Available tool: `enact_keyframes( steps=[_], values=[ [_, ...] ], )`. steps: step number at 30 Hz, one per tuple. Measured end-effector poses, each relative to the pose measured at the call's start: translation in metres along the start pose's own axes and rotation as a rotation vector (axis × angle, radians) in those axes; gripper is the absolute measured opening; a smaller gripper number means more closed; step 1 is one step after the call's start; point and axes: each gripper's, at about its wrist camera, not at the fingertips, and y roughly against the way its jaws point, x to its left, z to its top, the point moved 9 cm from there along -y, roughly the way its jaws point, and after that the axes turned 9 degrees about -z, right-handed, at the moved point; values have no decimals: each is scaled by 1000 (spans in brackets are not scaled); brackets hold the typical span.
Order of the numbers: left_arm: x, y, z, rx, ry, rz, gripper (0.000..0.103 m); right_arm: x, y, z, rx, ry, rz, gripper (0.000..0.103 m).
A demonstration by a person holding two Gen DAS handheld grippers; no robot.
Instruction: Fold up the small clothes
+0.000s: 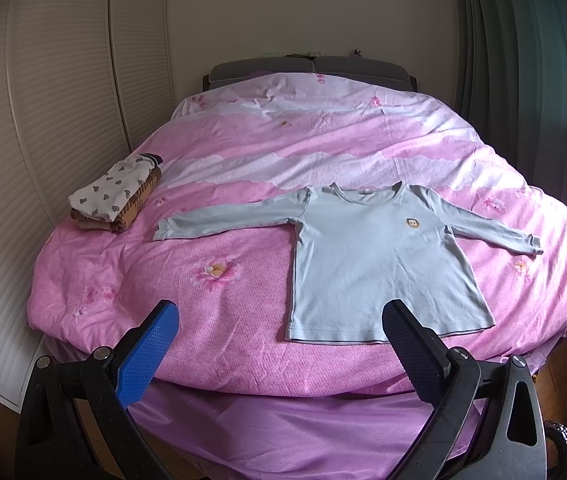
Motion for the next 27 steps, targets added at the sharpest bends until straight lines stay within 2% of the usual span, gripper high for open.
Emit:
enact_keyframes(
  steps=[19, 27],
  values=[
    [7, -3, -6, 1, -4, 17, 103, 0, -3, 2, 7, 2, 3, 103],
    [5, -18, -5, 25, 3, 34, 103, 9, -22, -11, 32, 15, 18, 103]
  ],
)
